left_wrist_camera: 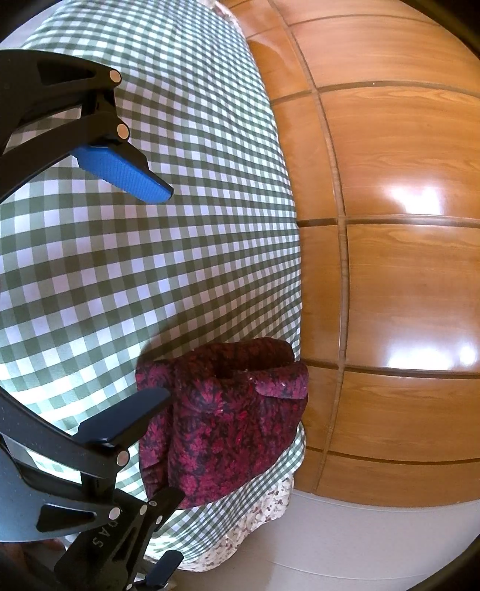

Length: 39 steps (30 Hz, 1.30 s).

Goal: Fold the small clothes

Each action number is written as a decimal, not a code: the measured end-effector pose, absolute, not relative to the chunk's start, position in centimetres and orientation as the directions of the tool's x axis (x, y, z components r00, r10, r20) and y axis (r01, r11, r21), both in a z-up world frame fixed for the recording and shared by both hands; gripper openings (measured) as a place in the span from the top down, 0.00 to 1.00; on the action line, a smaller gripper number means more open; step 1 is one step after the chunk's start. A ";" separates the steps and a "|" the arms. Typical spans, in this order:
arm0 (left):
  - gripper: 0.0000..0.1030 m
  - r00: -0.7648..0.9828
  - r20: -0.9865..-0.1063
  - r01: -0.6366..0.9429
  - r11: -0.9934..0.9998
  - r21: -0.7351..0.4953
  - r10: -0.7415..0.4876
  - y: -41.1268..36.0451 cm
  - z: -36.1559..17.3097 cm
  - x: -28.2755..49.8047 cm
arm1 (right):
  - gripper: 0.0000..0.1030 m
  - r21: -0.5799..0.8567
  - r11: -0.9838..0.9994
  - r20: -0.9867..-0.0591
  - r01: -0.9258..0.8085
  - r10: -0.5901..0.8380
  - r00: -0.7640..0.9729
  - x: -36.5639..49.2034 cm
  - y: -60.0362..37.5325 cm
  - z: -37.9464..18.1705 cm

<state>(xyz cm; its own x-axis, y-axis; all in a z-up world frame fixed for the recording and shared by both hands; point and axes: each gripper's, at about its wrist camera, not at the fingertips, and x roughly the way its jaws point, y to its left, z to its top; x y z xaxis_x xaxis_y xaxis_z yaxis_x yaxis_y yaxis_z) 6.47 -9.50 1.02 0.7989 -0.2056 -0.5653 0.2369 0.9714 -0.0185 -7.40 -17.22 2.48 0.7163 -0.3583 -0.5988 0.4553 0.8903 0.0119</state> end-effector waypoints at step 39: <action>0.04 0.808 -0.554 0.218 0.975 -0.037 -0.202 -9.0 1.3 6.4 | 0.02 0.010 0.896 -0.578 0.444 -0.357 0.734 -7.2 -16.4 2.8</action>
